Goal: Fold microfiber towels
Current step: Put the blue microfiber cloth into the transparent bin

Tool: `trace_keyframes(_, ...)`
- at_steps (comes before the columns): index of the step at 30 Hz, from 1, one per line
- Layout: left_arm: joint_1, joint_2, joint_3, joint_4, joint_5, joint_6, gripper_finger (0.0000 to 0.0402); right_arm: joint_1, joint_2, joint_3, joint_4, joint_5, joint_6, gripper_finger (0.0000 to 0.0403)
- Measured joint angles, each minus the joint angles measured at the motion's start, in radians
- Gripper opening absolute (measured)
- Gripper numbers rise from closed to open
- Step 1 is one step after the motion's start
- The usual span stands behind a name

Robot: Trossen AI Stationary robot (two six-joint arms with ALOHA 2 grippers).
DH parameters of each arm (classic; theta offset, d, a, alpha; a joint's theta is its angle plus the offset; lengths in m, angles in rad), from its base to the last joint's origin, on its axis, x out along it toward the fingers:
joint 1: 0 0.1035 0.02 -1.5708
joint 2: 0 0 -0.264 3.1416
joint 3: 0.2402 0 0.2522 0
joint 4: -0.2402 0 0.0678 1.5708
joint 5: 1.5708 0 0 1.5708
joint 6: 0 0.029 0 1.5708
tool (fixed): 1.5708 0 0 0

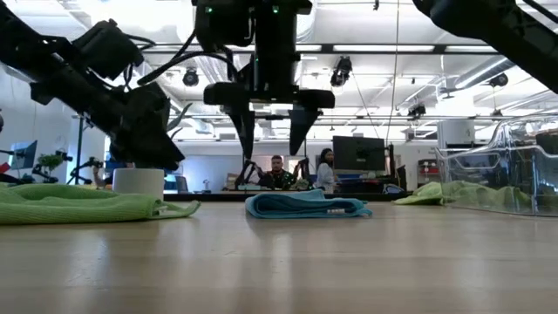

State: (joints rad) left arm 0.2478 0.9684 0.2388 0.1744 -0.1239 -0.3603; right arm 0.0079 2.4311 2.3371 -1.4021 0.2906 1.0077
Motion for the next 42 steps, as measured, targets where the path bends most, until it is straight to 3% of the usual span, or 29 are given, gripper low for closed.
trace_keyframes(9, 0.0, 0.006, -0.041, -0.005, 0.045, -0.001, 0.0211, -0.042, -0.007, -0.064, 0.012, -0.036, 0.079, 0.0359)
trace_keyframes(16, 0.0, 0.011, -0.05, 0.001, 0.047, -0.002, 0.0211, -0.074, -0.007, -0.191, 0.171, -0.121, 0.097, 0.034)
trace_keyframes(26, 0.0, 0.011, -0.054, 0.0, 0.052, -0.001, 0.0211, -0.089, -0.013, -0.298, 0.206, -0.177, 0.116, 0.0336)
trace_keyframes(34, 0.0, 0.011, -0.054, 0.001, 0.052, -0.001, 0.0211, -0.125, -0.028, -0.42, 0.381, -0.282, 0.094, 0.0331)
trace_keyframes(38, 0.0, 0.011, -0.054, 0.001, 0.052, -0.001, 0.0211, -0.125, -0.028, -0.438, 0.384, -0.282, 0.093, 0.03)
trace_keyframes(42, 0.0, 0.012, -0.054, 0.001, 0.063, 0.0, 0.0211, -0.125, -0.028, -0.444, 0.377, -0.244, 0.095, 0.0232)
